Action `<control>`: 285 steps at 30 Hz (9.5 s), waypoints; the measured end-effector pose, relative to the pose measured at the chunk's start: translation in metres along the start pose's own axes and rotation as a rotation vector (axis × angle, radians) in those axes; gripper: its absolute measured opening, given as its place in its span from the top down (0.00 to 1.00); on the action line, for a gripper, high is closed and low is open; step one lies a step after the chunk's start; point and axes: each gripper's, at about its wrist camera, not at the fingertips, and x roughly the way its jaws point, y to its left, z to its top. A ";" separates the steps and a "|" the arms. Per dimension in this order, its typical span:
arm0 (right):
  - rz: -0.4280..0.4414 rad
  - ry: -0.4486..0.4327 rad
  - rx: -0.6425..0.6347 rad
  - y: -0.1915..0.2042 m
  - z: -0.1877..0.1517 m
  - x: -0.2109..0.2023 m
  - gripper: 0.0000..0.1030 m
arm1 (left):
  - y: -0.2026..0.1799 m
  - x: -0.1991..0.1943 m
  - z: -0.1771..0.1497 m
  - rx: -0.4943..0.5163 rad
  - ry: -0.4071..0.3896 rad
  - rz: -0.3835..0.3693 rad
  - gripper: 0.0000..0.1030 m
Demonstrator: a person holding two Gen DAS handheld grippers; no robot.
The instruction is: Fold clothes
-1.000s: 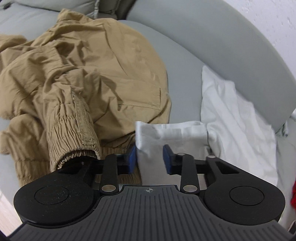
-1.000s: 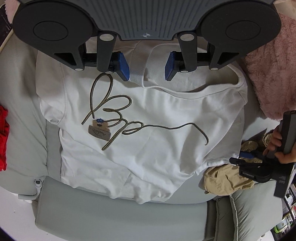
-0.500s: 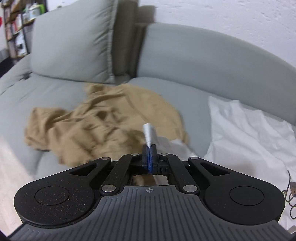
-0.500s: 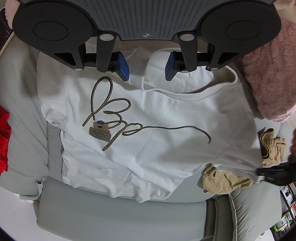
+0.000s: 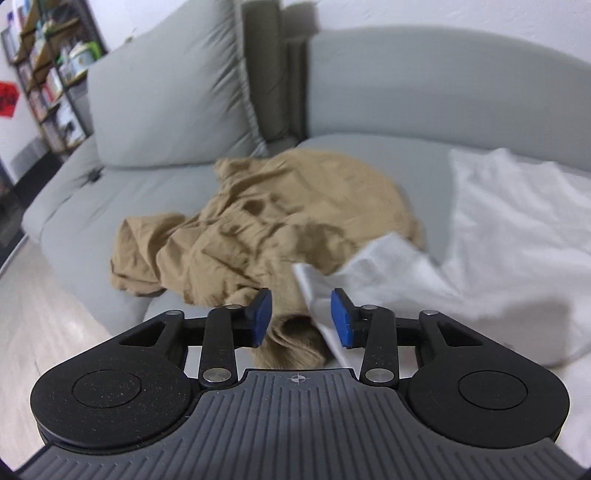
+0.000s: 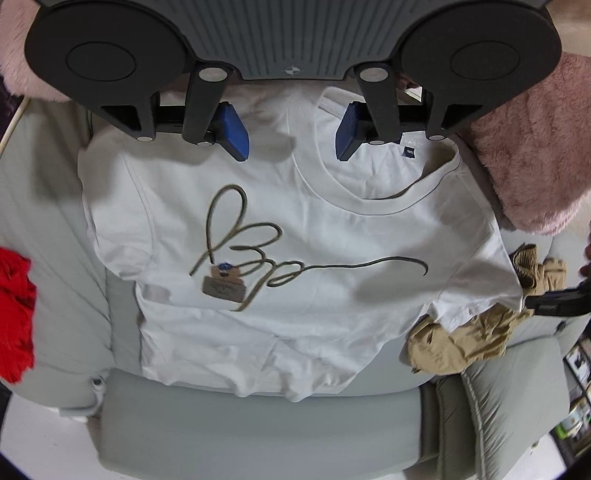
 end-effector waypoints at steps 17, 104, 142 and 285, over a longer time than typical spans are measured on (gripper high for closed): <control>-0.065 -0.150 0.359 -0.133 -0.009 -0.016 0.69 | -0.194 -0.051 -0.036 0.411 0.048 -0.433 0.51; -0.098 0.130 0.028 -0.007 -0.015 0.038 0.74 | -0.124 -0.010 -0.073 0.283 0.262 -0.427 0.45; -0.184 -0.293 0.387 -0.240 0.282 0.189 0.58 | -0.162 0.291 0.218 0.039 0.131 -0.356 0.32; -0.145 0.091 0.081 -0.026 0.012 0.045 0.29 | -0.141 -0.005 -0.059 0.261 0.262 -0.288 0.34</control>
